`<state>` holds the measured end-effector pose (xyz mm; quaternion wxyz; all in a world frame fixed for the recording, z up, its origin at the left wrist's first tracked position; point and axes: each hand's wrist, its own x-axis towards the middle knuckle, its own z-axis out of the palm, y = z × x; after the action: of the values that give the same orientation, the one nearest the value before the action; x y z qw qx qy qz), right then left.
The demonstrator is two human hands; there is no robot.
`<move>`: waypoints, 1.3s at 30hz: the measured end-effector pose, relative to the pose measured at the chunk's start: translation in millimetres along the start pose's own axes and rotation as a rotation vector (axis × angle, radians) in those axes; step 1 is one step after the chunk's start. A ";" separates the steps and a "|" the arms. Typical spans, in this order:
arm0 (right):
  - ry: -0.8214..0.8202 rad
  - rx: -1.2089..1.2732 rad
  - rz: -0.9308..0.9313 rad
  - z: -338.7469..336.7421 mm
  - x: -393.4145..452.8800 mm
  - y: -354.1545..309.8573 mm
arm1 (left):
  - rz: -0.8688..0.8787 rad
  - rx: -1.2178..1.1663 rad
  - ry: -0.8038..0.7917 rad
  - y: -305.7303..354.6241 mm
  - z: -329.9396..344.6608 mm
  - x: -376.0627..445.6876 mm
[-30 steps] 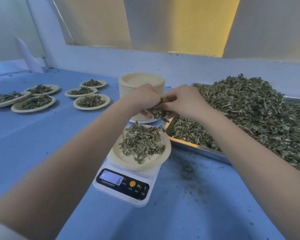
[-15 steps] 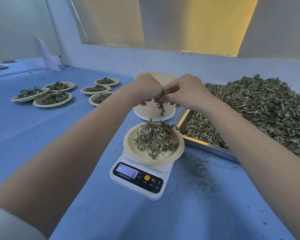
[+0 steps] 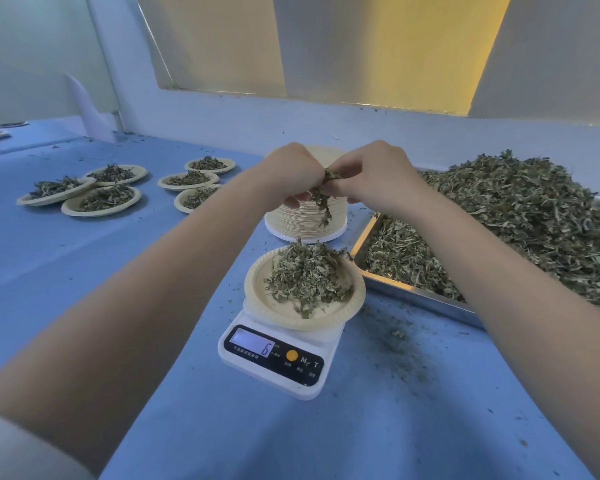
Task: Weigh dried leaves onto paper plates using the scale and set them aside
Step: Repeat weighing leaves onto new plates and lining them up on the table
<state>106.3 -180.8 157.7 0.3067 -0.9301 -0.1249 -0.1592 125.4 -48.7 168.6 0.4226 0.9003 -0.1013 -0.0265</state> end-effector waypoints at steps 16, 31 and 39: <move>0.068 0.164 0.041 2.7 -6.5 11.1 | -0.037 -0.059 0.009 5.3 12.8 7.6; 0.105 0.227 0.025 12.8 -7.1 17.4 | 0.026 -0.212 0.010 -15.1 13.8 8.7; 0.068 0.247 0.005 25.5 -8.9 10.8 | -0.004 -0.201 0.034 -35.4 2.8 6.1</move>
<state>107.3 -174.9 129.3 0.4232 -0.8796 -0.1308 -0.1734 136.7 -30.0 140.0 0.5122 0.8540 -0.0889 -0.0221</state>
